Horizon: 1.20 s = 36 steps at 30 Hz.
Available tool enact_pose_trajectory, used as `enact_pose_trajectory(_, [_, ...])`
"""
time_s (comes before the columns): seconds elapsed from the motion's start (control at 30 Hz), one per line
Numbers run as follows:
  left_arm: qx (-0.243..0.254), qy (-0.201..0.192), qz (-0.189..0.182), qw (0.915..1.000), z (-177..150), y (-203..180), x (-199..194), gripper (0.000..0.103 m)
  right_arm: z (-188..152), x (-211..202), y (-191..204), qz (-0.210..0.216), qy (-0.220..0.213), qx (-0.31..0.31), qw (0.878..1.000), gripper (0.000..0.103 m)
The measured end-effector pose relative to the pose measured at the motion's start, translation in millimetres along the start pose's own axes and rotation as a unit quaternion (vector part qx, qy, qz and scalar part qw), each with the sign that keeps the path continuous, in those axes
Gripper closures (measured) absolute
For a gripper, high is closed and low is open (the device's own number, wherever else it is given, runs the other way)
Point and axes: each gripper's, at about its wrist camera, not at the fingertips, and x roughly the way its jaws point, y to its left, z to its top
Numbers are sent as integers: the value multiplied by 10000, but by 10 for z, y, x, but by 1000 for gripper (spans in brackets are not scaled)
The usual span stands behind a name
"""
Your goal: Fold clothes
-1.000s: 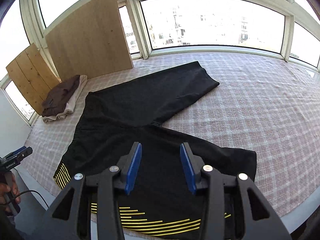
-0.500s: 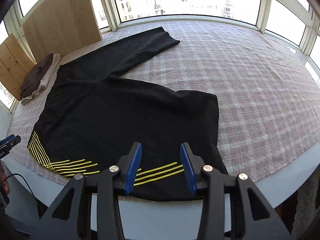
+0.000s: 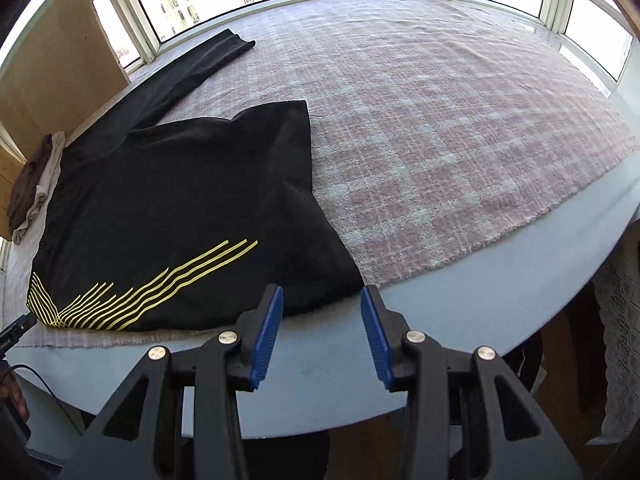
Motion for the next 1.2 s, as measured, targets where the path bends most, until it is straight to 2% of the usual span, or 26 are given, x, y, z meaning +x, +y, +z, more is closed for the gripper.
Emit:
enact_pose_trajectory(0.1, [0, -19, 43, 10000, 12, -3, -10, 28, 81, -64, 82, 17, -162, -74, 9998, 63])
enact_pose_trajectory(0.2, [-20, -218, 119, 9997, 71, 42, -130, 28, 184, -159, 224, 54, -379, -224, 9990, 63])
enact_pose_trajectory(0.33, [-220, -459, 290, 9983, 169, 215, -317, 28, 419, -187, 707, 403, -540, -786, 9946, 63])
enact_pose_trajectory(0.5, [-677, -792, 705, 9921, 284, 716, -598, 28, 612, -32, 1653, 1037, -436, -1328, 9847, 61])
enact_pose_trajectory(0.67, [-736, -1015, 1037, 9867, 336, 1222, -760, 28, 769, 114, 2638, 1596, -315, -1825, 9697, 61])
enact_pose_trajectory(0.77, [-685, -1057, 931, 9877, 404, 1449, -737, 28, 858, 198, 3218, 1911, -242, -2103, 9585, 61])
enact_pose_trajectory(0.8, [-612, -1030, 847, 9892, 446, 1487, -704, 28, 836, 190, 3298, 1845, -221, -2036, 9613, 61])
enact_pose_trajectory(0.87, [-445, -1009, 645, 9918, 540, 1528, -630, 28, 796, 214, 3357, 1785, -123, -1921, 9649, 61])
enact_pose_trajectory(1.0, [-92, -897, 257, 9956, 666, 1400, -485, 28, 624, 283, 3107, 1057, 53, -1791, 9781, 61])
enact_pose_trajectory(1.1, [145, -740, -48, 9971, 675, 1093, -365, 28, 514, 254, 2543, 556, 50, -1412, 9884, 61])
enact_pose_trajectory(1.2, [257, -548, -229, 9979, 629, 769, -237, 28, 428, 208, 1909, 248, 49, -1041, 9942, 61])
